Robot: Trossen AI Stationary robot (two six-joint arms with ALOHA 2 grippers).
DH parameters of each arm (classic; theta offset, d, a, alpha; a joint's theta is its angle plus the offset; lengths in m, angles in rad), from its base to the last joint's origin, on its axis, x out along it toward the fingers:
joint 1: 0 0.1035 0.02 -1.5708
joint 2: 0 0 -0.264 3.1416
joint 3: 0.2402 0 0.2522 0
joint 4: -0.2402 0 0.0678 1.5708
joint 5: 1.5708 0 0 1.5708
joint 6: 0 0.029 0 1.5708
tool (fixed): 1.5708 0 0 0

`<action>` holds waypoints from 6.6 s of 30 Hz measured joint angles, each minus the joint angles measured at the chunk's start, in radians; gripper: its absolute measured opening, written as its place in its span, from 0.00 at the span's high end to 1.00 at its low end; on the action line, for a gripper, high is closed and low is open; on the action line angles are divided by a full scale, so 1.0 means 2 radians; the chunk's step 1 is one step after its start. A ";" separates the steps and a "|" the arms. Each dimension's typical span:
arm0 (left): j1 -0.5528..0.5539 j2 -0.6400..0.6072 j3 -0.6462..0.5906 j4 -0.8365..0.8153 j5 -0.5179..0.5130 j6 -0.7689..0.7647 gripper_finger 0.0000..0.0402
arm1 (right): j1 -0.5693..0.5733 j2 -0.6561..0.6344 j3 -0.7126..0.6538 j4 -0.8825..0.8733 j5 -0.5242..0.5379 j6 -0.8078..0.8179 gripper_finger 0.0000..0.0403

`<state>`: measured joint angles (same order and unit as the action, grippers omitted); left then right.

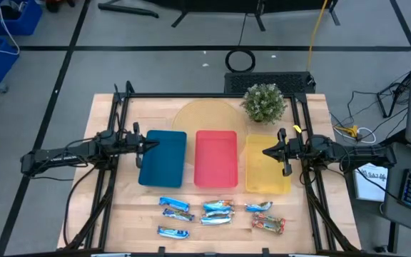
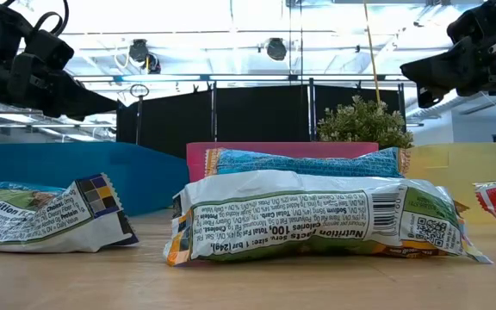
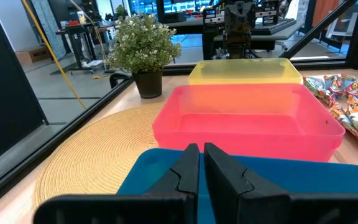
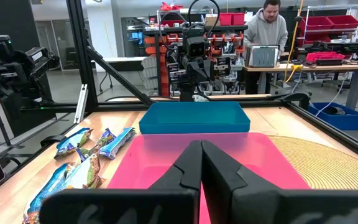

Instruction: Pick and place Granola Bars by type

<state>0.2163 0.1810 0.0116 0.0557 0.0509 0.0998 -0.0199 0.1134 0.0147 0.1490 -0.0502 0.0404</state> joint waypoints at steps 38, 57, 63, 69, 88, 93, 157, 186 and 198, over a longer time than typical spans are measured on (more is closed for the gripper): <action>0.000 0.000 0.000 0.010 0.000 -0.148 0.92 | 0.000 0.000 0.000 0.025 -0.002 -0.048 1.00; -0.032 0.027 0.023 0.027 0.059 -0.116 0.92 | 0.000 0.009 0.000 0.021 0.000 -0.013 1.00; -0.135 0.115 0.114 -0.049 0.017 -0.112 0.91 | 0.000 0.018 0.000 0.032 0.034 -0.016 1.00; -0.251 0.289 0.246 -0.133 -0.132 -0.106 0.91 | 0.000 0.025 0.000 0.032 0.053 -0.014 1.00; -0.452 0.692 0.571 -0.366 -0.135 -0.402 0.79 | 0.000 0.039 0.000 0.017 0.051 -0.013 1.00; -0.481 0.782 0.600 -0.368 -0.122 -0.408 0.57 | 0.000 0.047 0.000 0.018 0.052 -0.009 1.00; -0.303 0.581 0.371 -0.386 -0.217 -0.262 0.91 | 0.000 0.090 0.000 0.028 0.052 -0.013 1.00; -0.346 0.450 0.369 -0.354 -0.340 -0.186 0.57 | 0.000 0.103 0.000 0.028 0.052 -0.013 1.00; -0.403 0.235 0.193 -0.117 -0.412 -0.043 0.98 | 0.000 0.104 0.000 0.044 0.054 -0.015 1.00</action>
<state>-0.5902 0.6500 0.3973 -0.1783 -0.7721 0.0138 -0.0200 0.3214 0.0147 0.2378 0.0576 0.0109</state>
